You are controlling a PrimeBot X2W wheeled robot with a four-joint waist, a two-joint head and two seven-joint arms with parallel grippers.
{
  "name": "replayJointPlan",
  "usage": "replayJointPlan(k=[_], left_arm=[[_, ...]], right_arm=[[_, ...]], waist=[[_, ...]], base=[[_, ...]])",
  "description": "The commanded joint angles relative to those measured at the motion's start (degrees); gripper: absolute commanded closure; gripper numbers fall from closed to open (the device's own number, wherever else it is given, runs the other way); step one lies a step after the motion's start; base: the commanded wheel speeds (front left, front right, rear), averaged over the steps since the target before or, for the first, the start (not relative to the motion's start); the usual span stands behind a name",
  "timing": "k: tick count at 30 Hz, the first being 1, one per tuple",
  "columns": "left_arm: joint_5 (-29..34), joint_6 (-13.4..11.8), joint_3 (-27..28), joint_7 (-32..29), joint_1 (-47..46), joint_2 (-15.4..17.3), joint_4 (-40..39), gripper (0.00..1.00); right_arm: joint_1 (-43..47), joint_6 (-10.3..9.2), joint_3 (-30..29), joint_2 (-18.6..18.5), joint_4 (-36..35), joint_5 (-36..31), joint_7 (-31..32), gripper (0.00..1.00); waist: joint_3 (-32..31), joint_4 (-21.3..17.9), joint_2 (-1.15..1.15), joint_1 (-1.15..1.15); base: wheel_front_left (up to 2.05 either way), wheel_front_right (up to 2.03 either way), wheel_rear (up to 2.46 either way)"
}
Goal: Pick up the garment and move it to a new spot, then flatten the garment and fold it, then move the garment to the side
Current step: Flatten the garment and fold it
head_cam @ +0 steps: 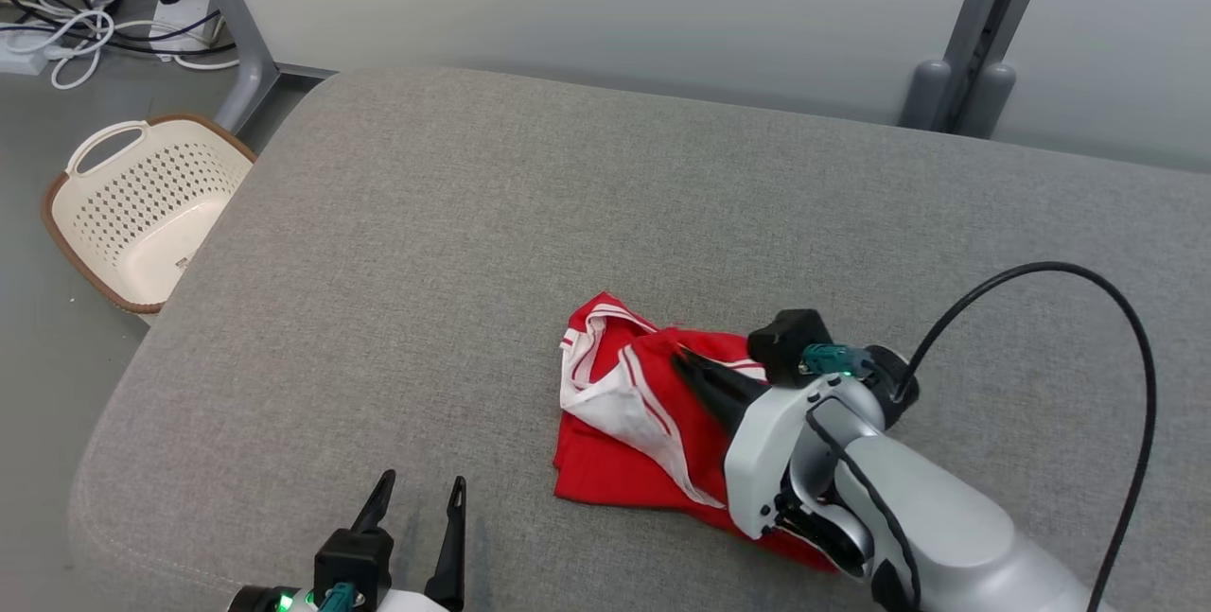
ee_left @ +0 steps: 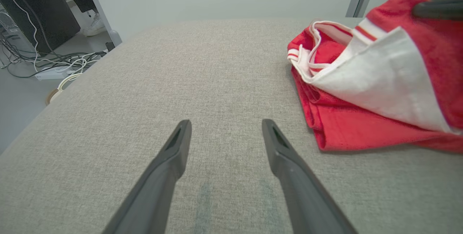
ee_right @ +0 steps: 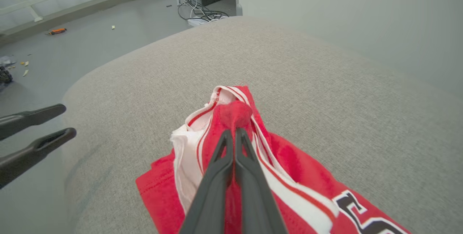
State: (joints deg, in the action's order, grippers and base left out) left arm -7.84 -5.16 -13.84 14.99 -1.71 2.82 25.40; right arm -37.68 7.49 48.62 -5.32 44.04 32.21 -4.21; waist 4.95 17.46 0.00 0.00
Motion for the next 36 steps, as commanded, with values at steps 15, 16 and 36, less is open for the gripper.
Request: replayJointPlan(k=[15, 16, 36], left_arm=[[-0.4, -0.2, -0.2, 0.2, -1.3, 0.2, -0.1, 0.0], [-0.3, -0.2, -0.2, 0.2, -1.3, 0.2, -0.1, 0.0], [0.9, -0.3, 1.7, 0.2, -1.2, 0.2, -1.2, 0.0]], right_arm=[[2.0, 0.0, 14.8, 1.7, -9.1, 11.0, -4.2, 0.0], [1.7, 0.0, 14.8, 1.7, -8.7, 11.2, -5.2, 0.0], [14.2, 0.0, -26.8, -1.1, -1.1, -13.1, -11.0, 0.0]], waist=[[0.1, -1.6, 0.0, 0.0], [0.0, -1.7, 0.0, 0.0], [-0.8, -7.9, 0.0, 0.0]], base=[[0.0, 0.0, 0.0], [0.0, 0.0, 0.0], [0.0, 0.0, 0.0]])
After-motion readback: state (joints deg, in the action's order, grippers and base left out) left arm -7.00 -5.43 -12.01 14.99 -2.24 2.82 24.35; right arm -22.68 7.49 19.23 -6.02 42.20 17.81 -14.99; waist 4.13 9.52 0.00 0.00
